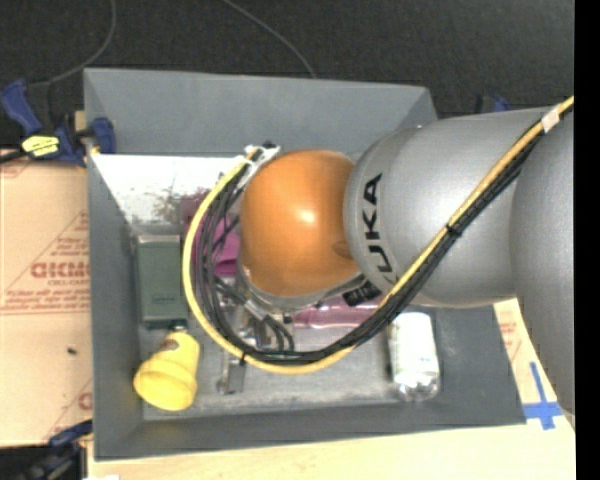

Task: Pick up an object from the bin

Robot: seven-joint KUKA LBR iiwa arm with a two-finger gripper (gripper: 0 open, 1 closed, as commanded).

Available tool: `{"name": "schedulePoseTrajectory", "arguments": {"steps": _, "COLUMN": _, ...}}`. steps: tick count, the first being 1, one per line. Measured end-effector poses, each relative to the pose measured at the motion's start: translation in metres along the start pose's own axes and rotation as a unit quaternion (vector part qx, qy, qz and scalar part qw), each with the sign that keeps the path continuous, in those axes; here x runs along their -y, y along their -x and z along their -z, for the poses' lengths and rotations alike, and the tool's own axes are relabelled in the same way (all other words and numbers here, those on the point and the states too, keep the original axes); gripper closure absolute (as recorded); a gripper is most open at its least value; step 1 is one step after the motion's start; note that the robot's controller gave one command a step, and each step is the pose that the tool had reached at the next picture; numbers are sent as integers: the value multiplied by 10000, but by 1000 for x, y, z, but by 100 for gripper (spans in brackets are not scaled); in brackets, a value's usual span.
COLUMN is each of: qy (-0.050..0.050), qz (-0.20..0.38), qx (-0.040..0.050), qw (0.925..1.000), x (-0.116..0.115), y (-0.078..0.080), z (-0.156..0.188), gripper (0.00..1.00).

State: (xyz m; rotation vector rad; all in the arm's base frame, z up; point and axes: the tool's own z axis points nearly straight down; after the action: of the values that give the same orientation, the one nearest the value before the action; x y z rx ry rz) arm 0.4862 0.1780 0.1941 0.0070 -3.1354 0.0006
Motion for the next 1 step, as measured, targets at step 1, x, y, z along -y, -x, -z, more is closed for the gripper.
{"name": "schedulePoseTrajectory", "arguments": {"steps": 1, "qy": 9, "qz": -26, "qx": 40, "qw": 10000, "x": 1, "y": 2, "z": 4, "gripper": 0}}
